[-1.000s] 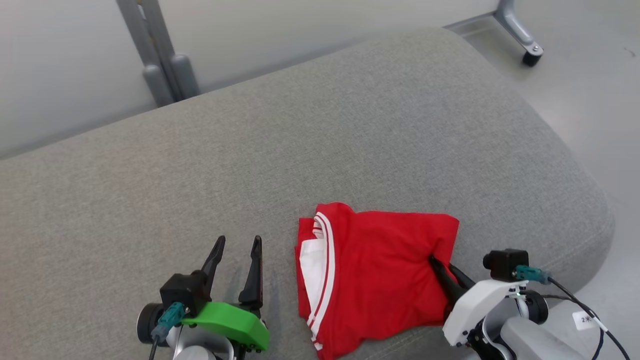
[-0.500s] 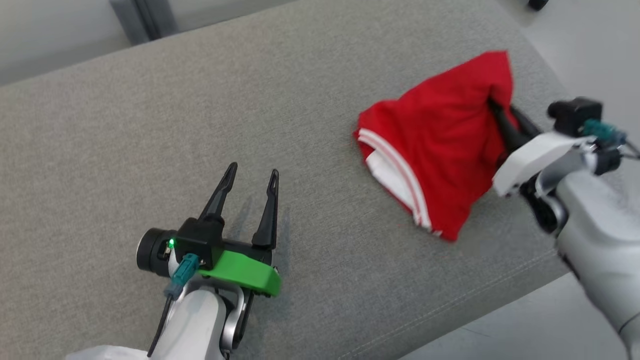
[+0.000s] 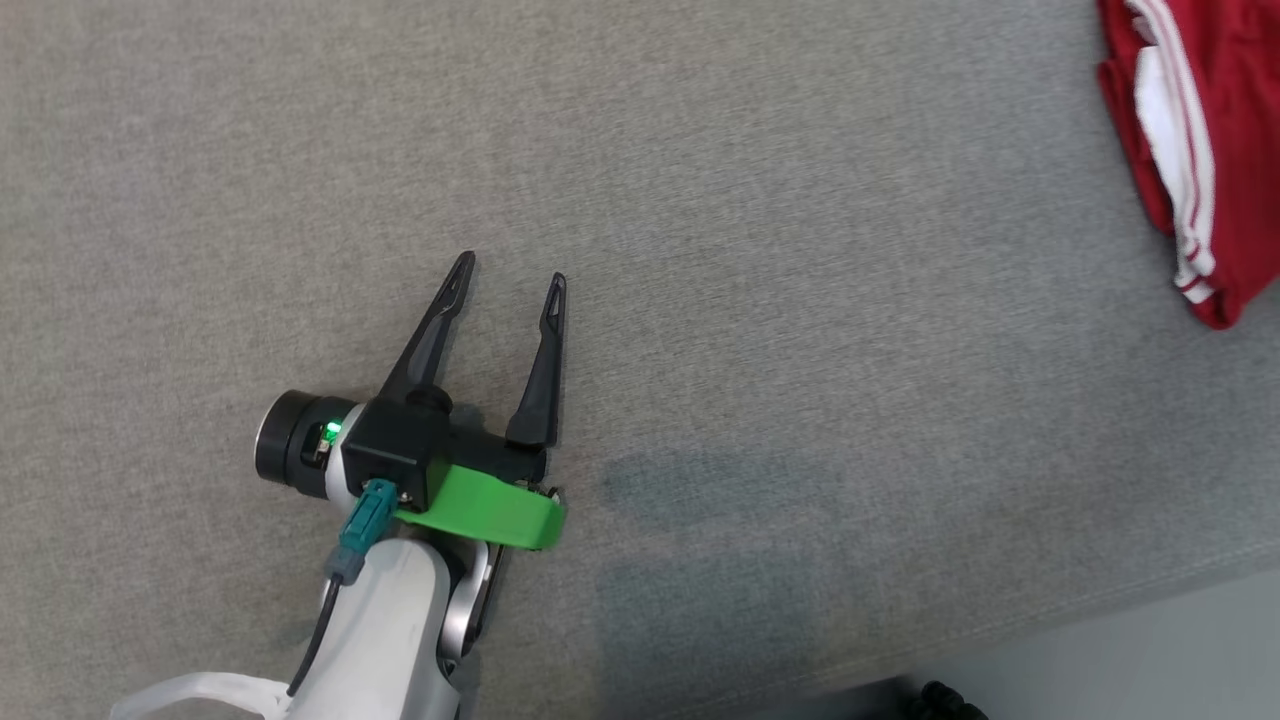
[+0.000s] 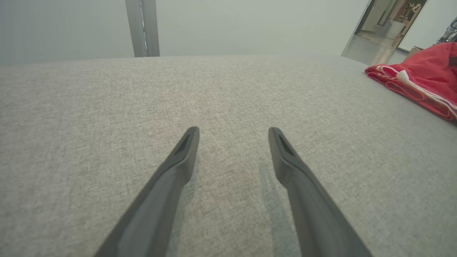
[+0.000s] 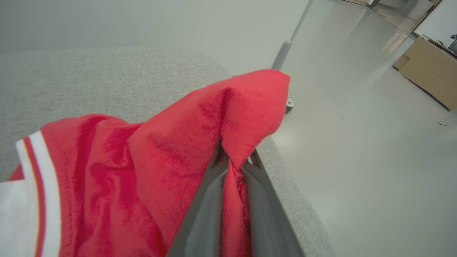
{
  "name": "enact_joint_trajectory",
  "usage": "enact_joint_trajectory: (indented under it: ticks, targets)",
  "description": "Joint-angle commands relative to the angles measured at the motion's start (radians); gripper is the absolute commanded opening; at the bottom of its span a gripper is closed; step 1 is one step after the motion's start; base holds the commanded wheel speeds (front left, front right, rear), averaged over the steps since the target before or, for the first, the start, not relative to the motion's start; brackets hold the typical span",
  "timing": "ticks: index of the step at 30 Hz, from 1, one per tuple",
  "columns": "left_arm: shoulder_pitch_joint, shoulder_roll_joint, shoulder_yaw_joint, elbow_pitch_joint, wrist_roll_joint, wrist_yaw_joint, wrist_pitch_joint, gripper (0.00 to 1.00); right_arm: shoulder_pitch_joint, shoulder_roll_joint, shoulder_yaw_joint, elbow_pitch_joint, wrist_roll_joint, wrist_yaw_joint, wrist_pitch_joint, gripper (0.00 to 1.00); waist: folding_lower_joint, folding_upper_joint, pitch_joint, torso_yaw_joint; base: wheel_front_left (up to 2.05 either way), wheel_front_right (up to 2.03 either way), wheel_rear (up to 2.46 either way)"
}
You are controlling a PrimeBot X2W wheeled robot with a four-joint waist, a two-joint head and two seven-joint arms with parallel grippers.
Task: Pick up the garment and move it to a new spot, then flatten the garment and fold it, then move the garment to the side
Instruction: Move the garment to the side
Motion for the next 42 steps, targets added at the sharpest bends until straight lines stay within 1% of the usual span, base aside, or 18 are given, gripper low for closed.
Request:
enact_joint_trajectory:
  ticks: [1,3,7,11,15,17,19,20,22,26,32,37,42]
  targets:
    - [-0.015,0.004,0.005,-0.004,0.008,0.005,0.000,1.00,-0.015,0.003,-0.016,0.028,-0.014,-0.001,-0.003,1.00,-0.0003,-0.0001,0.104,0.095,0.00,0.00,0.00]
    - [-0.019,0.005,0.003,-0.002,0.015,0.007,0.001,1.00,-0.042,-0.021,-0.054,0.040,-0.057,-0.001,-0.003,1.00,-0.0003,-0.0001,0.109,0.092,0.00,0.00,0.00]
    - [-0.022,0.009,0.003,0.002,0.022,0.010,0.002,1.00,-0.025,-0.049,-0.161,0.057,-0.158,-0.001,-0.003,1.00,-0.0003,-0.0001,0.099,0.085,0.00,0.00,0.00]
    - [-0.014,0.011,0.002,0.007,0.008,0.015,0.002,1.00,0.023,-0.073,-0.334,0.004,-0.270,-0.001,-0.003,1.00,-0.0003,-0.0001,0.062,0.082,0.00,0.00,0.00]
    - [0.007,0.008,-0.001,0.012,-0.015,0.015,0.001,1.00,0.096,-0.030,-0.493,-0.089,-0.395,-0.001,-0.003,1.00,-0.0003,-0.0001,0.002,0.086,0.00,0.00,0.00]
    - [0.014,0.006,-0.002,0.014,-0.023,0.015,0.001,1.00,0.135,0.001,-0.551,-0.146,-0.444,-0.001,-0.003,1.00,-0.0003,-0.0001,-0.030,0.089,0.00,0.00,0.00]
    - [0.022,0.006,0.001,0.018,-0.033,0.017,0.001,1.00,0.169,0.034,-0.588,-0.189,-0.473,-0.001,-0.003,1.00,-0.0003,-0.0001,-0.062,0.091,0.00,0.00,0.00]
    - [0.022,0.006,0.001,0.018,-0.033,0.017,0.001,1.00,0.169,0.034,-0.588,-0.189,-0.473,-0.001,-0.003,1.00,-0.0003,-0.0001,-0.062,0.091,0.00,0.00,0.00]
    - [0.034,0.004,0.006,0.026,-0.040,0.017,0.000,1.00,0.195,0.073,-0.600,-0.234,-0.484,-0.001,-0.003,1.00,-0.0003,-0.0001,-0.096,0.091,0.00,0.00,0.00]
    - [0.070,0.004,0.022,0.040,-0.059,0.021,0.000,1.00,0.264,0.143,-0.553,-0.315,-0.482,-0.001,-0.003,1.00,-0.0003,-0.0001,-0.169,0.093,0.00,0.00,0.00]
    - [0.139,0.004,0.055,0.083,-0.081,0.025,0.000,1.00,0.397,0.240,-0.458,-0.420,-0.412,-0.001,-0.003,1.00,-0.0003,-0.0001,-0.293,0.103,0.00,0.00,0.00]
    - [0.199,0.004,0.093,0.115,-0.089,0.030,0.000,1.00,0.531,0.303,-0.390,-0.517,-0.362,-0.001,-0.003,1.00,-0.0003,-0.0001,-0.385,0.117,0.00,0.00,0.00]
    - [0.248,0.004,0.149,0.143,-0.097,0.039,0.000,1.00,0.648,0.359,-0.335,-0.610,-0.289,-0.001,-0.003,1.00,-0.0003,-0.0001,-0.448,0.131,0.00,0.00,0.00]
